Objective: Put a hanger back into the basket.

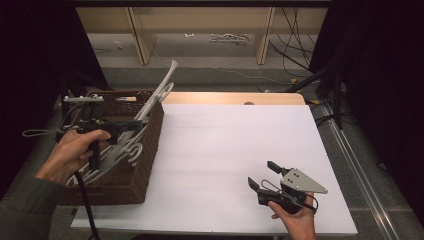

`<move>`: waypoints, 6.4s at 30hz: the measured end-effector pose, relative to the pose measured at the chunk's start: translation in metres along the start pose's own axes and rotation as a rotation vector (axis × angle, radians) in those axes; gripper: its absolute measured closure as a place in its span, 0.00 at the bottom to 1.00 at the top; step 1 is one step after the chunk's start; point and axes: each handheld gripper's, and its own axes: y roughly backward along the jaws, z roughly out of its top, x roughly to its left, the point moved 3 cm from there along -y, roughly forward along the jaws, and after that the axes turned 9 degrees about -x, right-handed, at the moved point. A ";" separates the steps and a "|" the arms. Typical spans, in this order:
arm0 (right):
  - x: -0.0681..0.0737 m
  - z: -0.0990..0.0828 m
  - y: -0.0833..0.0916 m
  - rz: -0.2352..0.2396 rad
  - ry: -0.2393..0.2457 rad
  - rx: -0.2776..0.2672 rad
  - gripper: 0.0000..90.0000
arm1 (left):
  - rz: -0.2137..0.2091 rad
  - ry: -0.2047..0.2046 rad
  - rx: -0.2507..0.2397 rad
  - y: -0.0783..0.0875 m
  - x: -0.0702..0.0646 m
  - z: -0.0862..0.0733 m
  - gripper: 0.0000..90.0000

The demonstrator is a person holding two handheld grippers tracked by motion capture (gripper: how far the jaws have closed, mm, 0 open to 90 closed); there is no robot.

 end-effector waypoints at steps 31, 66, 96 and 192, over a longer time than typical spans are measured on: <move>-0.001 -0.001 -0.001 -0.005 0.000 0.006 0.22 | 0.033 -0.078 0.035 0.065 0.076 -0.036 0.90; 0.000 -0.002 -0.002 -0.005 -0.001 0.010 0.22 | 0.075 -0.171 0.131 0.082 0.114 -0.061 0.90; 0.002 -0.002 -0.003 0.002 -0.003 0.011 0.22 | 0.217 -0.160 0.144 0.065 0.093 -0.046 0.37; 0.031 -0.008 0.014 0.060 0.017 0.050 0.17 | 0.080 -0.391 -0.262 -0.036 -0.076 -0.177 0.18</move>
